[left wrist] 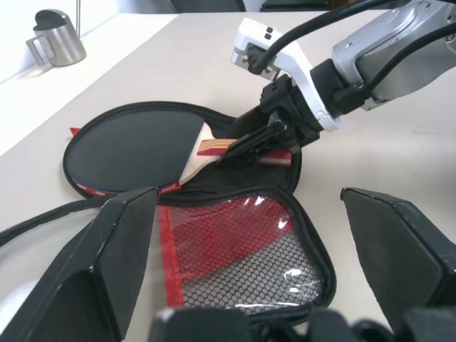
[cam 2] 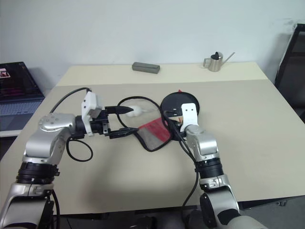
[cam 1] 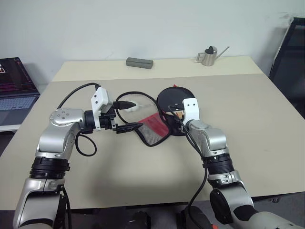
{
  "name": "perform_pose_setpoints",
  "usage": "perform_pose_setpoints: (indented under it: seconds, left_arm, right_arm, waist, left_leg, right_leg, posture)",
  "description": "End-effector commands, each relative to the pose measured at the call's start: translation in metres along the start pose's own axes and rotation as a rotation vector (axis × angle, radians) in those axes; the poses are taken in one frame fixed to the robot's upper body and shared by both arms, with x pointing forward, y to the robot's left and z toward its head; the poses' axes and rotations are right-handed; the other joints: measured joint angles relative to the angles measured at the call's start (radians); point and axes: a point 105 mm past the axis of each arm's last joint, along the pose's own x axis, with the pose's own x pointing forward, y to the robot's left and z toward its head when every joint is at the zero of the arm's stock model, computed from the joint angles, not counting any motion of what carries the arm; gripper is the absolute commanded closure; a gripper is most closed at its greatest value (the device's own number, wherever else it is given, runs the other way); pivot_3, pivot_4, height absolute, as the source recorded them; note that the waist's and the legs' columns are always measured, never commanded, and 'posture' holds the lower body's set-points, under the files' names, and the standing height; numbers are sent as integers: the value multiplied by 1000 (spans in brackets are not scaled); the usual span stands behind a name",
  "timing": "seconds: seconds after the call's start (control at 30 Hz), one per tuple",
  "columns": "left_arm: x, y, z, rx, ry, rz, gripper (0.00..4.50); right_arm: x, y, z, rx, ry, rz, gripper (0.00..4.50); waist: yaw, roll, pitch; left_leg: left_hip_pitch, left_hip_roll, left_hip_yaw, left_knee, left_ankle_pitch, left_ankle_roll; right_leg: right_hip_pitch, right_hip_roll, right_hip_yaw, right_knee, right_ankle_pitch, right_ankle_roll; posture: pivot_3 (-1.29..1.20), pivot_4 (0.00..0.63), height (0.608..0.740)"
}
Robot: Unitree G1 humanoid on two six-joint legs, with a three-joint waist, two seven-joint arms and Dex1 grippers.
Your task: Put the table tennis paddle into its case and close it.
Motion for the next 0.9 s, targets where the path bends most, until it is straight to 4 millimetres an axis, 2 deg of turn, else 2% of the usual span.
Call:
perform_pose_setpoints:
  seconds: [0.03, 0.07, 0.23, 0.33, 0.47, 0.57, 0.8, 0.9]
  left_arm:
    - [-6, 3, 14, 51, -24, 20, 0]
    - [-6, 3, 14, 51, -24, 20, 0]
    - [-9, 5, 12, 46, -20, 40, 0]
    - [-13, 10, 10, 37, -26, 94, 0]
    - [-11, 13, 11, 31, -41, 141, 0]
    - [-17, 18, 6, 27, -28, 196, 0]
    - [-39, 26, -19, -5, 43, 320, 0]
    - [-48, 27, -32, -15, 81, 361, 0]
  right_arm:
    - [-7, 1, 24, 7, -97, -12, 341]
    - [-7, 2, 25, 6, -104, -11, 38]
    - [-14, 10, 38, 15, -157, 23, 38]
    - [-26, 25, 52, 56, -204, 114, 38]
    - [-41, 40, 64, -42, -297, 234, 38]
    - [-47, 33, 61, -122, -297, 305, 38]
    - [-55, -28, 68, -132, -286, 284, 38]
    - [-68, -39, 74, -157, -313, 345, 38]
  waist:
    - [0, 0, 0]
    - [0, 0, 0]
    - [0, 0, 0]
    - [-2, 0, 0]
    - [-2, 0, 0]
    - [-1, 0, 0]
    - [0, 0, 0]
    - [0, 0, 0]
  left_leg:
    - [0, 0, 0, 0, 0, 0]
    - [0, 0, 0, 0, 0, 0]
    - [0, 0, 0, 0, 0, 0]
    - [0, 0, 0, 0, 0, 0]
    - [0, 0, -1, 0, 0, 0]
    - [0, 0, 0, 1, 0, 0]
    - [0, 0, 0, 1, 0, 1]
    - [0, 0, 0, 0, -1, 1]
  right_leg:
    - [0, 0, 0, 0, 0, 0]
    - [0, 0, 0, 0, 0, 0]
    - [0, 0, 0, 0, 0, 0]
    - [0, 0, 0, 0, 0, 0]
    - [0, 0, 0, 0, 0, 0]
    - [0, 0, 0, 0, 0, 0]
    - [1, 0, 0, 0, 0, 0]
    - [1, 0, 0, 0, 0, 0]
  posture:
    - [0, 150, 740]
    - [0, 150, 740]
    - [0, 150, 740]
    - [0, 150, 740]
    - [0, 150, 740]
    - [0, 150, 740]
    - [0, 150, 740]
    - [0, 150, 740]
